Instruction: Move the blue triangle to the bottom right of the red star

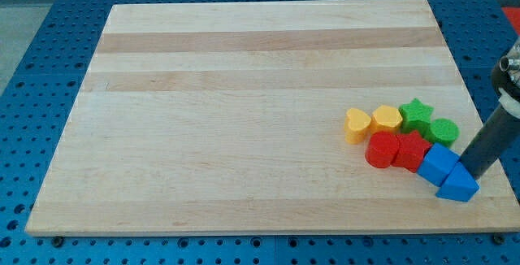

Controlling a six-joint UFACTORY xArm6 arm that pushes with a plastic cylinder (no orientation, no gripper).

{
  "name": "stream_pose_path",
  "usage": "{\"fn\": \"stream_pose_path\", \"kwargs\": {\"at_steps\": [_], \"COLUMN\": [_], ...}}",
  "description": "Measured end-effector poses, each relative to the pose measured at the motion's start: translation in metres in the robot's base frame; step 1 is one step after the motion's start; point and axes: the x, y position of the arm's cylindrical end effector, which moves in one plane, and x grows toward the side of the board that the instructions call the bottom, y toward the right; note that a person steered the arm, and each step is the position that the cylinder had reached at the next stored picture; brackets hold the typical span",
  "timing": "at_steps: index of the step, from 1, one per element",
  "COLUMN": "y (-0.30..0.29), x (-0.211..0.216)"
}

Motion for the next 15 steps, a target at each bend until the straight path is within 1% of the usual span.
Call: {"fn": "stream_pose_path", "kwargs": {"at_steps": [1, 2, 4, 5, 9, 13, 15], "y": [0.027, 0.047, 0.005, -0.01, -0.076, -0.084, -0.1], "x": [0.0, 0.01, 0.046, 0.051, 0.048, 0.048, 0.064]}}
